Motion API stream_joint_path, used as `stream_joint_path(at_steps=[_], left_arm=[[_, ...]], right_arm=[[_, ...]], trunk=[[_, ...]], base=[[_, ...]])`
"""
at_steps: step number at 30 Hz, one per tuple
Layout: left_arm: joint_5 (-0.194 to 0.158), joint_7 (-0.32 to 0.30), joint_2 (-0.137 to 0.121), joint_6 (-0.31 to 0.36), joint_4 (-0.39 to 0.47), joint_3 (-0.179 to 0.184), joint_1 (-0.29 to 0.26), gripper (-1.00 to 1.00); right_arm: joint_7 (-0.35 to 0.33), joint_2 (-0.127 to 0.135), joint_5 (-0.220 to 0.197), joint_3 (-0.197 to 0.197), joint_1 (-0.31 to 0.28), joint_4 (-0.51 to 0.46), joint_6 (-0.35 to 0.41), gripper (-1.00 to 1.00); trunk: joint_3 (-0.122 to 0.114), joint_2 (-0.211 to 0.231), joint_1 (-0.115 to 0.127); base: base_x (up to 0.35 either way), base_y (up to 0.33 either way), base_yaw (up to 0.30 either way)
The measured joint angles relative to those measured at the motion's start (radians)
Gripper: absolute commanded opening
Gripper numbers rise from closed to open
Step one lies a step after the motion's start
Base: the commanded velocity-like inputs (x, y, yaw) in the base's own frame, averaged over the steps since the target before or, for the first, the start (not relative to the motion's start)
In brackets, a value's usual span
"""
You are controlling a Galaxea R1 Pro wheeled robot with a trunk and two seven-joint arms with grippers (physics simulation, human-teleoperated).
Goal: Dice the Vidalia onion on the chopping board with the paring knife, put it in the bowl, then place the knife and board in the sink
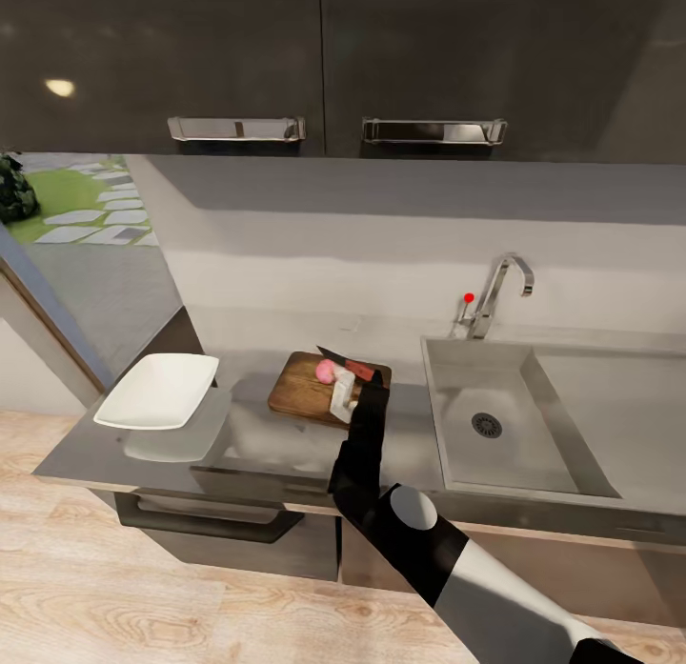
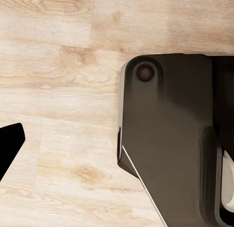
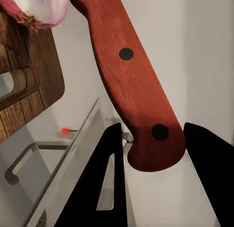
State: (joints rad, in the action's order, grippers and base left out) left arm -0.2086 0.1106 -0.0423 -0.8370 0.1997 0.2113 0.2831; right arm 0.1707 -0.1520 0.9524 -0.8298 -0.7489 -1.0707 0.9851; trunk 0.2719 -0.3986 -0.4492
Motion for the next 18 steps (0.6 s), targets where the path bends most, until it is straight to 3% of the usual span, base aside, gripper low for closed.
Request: stream_joint_path(at_steps=[18], left_arm=[[0.0, 0.0, 0.0, 0.0, 0.0, 0.001, 0.0, 1.0]], right_arm=[[0.0, 0.0, 0.0, 0.0, 0.0, 0.0, 0.0, -1.0]], trunk=[[0.0, 0.0, 0.0]], base=[[0.0, 0.0, 0.0]])
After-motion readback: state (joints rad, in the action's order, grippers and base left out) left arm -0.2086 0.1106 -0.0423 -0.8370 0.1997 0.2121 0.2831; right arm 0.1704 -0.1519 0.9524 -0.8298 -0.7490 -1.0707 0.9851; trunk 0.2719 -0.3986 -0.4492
